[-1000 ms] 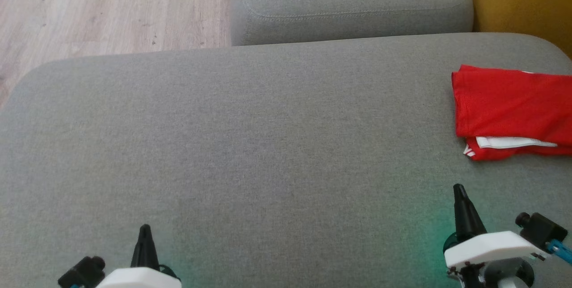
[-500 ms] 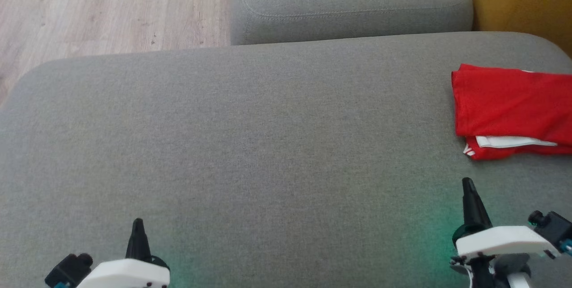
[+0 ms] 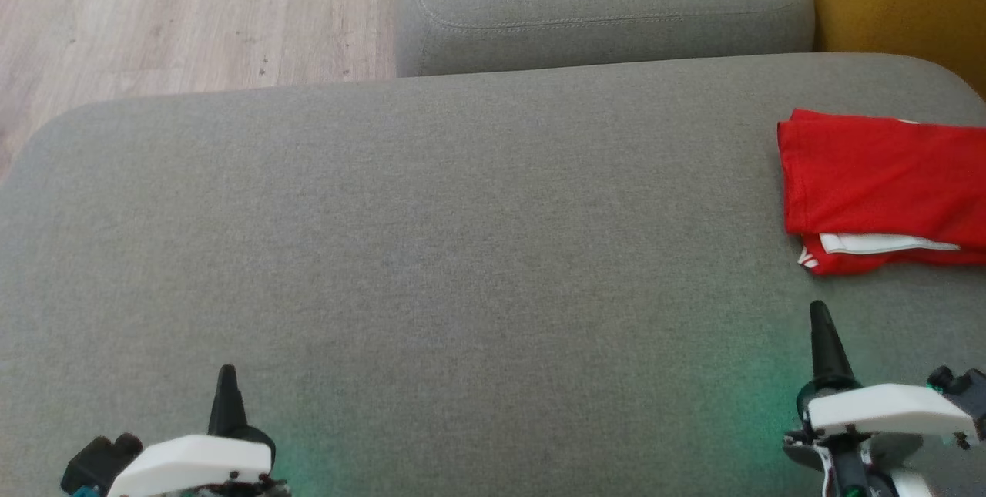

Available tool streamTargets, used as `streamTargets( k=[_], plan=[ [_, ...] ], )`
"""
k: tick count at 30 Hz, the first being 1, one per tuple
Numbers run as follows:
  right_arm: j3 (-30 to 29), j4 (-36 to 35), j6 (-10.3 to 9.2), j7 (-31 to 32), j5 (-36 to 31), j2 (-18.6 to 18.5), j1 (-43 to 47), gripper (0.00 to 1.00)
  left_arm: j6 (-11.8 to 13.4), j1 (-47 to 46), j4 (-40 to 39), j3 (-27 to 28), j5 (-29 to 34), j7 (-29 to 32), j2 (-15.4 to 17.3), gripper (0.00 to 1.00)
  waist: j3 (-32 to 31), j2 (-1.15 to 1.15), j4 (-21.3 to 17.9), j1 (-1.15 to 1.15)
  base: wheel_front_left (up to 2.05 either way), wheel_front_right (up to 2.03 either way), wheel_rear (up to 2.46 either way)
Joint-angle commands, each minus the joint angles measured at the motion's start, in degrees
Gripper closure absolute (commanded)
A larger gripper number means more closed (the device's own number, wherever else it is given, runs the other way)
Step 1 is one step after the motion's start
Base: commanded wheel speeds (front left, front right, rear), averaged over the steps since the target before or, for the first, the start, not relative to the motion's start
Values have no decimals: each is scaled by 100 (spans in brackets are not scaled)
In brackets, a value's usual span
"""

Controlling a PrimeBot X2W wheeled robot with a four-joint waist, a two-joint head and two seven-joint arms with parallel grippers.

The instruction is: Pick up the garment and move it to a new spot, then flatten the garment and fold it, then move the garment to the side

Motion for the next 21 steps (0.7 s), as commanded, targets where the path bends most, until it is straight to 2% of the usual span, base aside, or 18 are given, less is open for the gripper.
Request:
streamTargets(
  k=[1, 21],
  plan=[
    [12, -230, -3, 54, 236, -103, -355, 100, -97, -312, -183, 222, -169, 54, 6, 100, 2, 0, -1, 0, 0, 0, 0],
    [-158, -316, -3, 291, 1499, -104, -458, 100, -387, -476, -211, 665, -1092, 370, -132, 100, 18, 0, -15, 0, 0, 0, 0]
  ],
)
